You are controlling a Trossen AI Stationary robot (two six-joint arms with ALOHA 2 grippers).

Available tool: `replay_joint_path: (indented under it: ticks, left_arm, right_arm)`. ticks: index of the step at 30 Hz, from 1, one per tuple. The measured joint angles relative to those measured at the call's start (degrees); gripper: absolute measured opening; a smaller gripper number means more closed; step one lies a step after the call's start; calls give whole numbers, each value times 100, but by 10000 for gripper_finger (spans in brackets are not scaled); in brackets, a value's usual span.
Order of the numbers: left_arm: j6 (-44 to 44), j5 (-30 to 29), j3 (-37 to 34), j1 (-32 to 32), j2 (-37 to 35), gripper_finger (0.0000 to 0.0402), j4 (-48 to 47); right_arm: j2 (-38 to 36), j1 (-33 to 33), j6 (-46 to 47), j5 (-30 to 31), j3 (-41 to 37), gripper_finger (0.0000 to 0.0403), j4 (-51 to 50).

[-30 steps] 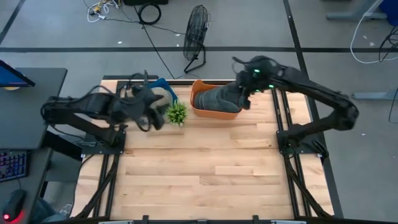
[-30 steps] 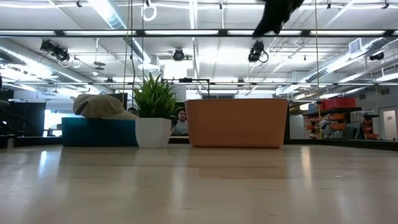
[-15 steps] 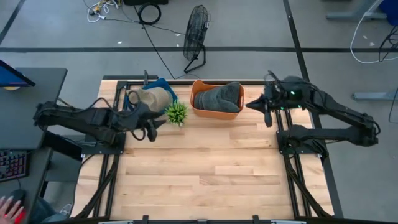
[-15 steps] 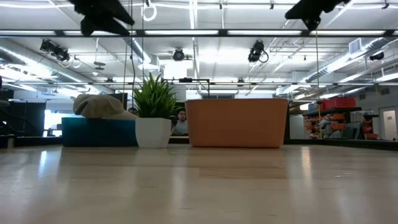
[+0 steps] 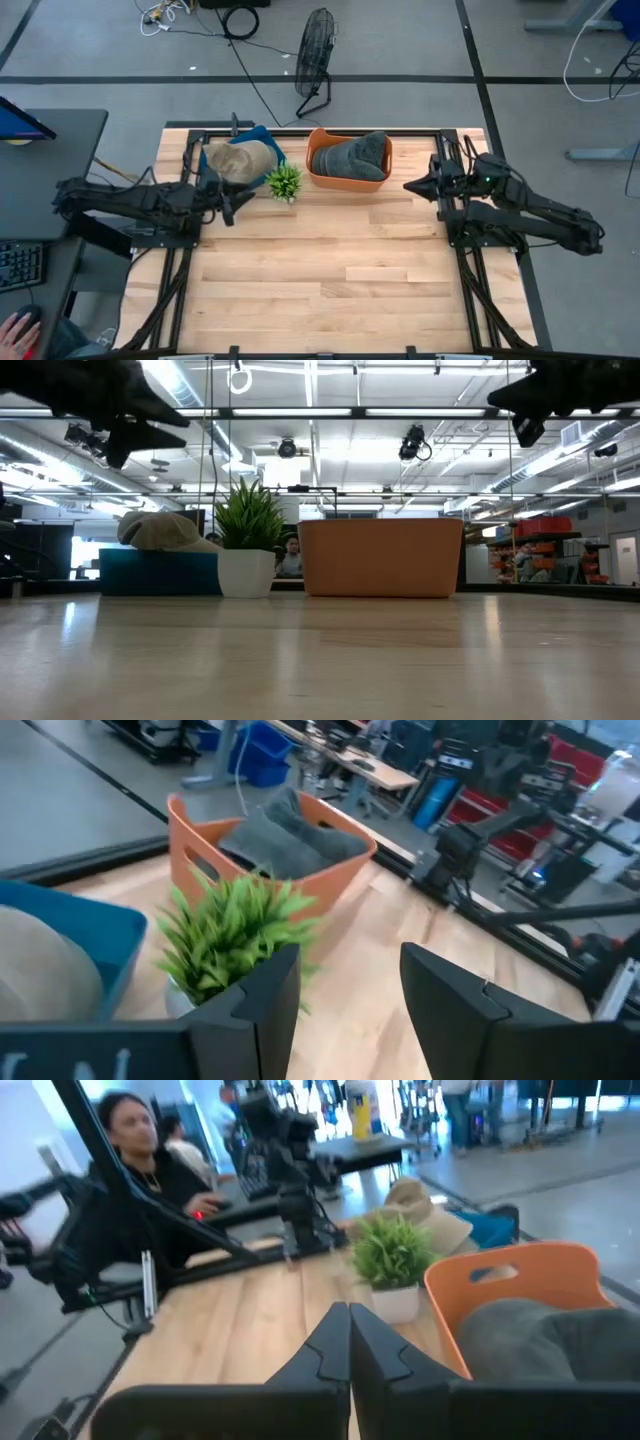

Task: Pick & Place hat
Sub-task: Return to Home Position

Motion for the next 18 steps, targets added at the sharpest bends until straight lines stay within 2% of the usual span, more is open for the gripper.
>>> replay_joint_path:
  ticks: [5, 11, 18]
  left_arm:
    - [7, 127, -516, -2, -329, 177, 275]
    - [157, 124, -719, 27, -818, 177, 250]
    - [619, 119, -717, 24, -1348, 177, 115]
  right_arm:
    - [-374, -1, 141, -9, -522, 0, 431]
    - [-790, -1, 141, -39, -727, 0, 427]
    - [-1244, -1, 113, -651, -733, 0, 351]
